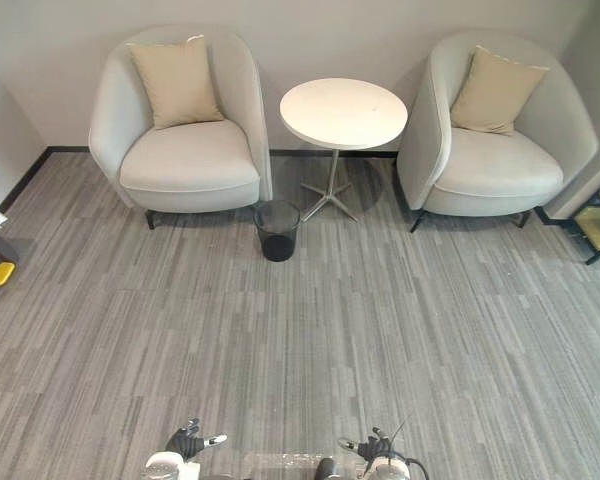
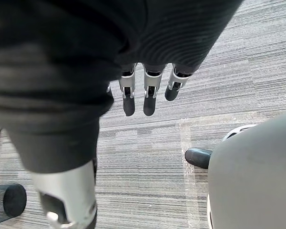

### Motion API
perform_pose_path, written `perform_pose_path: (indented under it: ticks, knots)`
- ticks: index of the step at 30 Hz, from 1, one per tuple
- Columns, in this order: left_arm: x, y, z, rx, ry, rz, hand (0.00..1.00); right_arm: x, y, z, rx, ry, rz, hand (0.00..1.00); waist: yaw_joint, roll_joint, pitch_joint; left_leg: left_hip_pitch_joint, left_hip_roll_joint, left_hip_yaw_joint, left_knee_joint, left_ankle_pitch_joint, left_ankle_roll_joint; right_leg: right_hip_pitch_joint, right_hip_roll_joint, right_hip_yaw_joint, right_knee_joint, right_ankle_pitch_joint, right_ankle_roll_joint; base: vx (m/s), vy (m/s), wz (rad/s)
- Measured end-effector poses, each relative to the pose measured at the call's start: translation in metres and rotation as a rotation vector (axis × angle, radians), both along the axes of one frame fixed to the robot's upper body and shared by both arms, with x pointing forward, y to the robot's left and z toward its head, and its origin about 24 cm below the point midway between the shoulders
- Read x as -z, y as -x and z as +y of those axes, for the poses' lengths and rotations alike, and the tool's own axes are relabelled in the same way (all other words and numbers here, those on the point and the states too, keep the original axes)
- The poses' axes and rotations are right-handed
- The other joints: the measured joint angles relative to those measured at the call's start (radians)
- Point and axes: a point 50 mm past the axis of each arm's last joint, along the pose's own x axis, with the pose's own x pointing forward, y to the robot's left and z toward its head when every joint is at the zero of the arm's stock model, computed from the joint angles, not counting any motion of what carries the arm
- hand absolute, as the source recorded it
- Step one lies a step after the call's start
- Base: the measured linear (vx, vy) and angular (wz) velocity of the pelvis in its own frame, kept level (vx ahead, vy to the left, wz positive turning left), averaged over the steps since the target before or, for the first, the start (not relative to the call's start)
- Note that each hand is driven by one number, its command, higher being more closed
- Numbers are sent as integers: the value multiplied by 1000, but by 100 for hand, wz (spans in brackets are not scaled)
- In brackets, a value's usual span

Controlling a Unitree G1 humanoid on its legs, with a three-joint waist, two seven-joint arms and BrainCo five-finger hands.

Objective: Organize the slippers on the shoe rack

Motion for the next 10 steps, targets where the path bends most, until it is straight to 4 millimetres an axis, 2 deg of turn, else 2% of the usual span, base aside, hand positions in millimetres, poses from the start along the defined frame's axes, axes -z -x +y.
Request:
perform_pose_path:
  ticks: [6,10]
  knots:
    - [1,3,2,-29,6,11,0,1,2,0,22,-10,8,0,-1,1,-3,44,0,-19,-40,5,8,19,4,13,-1,0,0,0,5,-7]
    - [2,6,4,-62,9,15,0,2,3,1,22,-17,16,0,-2,-8,-8,47,-4,-37,-63,10,17,18,3,6,-8,7,1,-65,10,6]
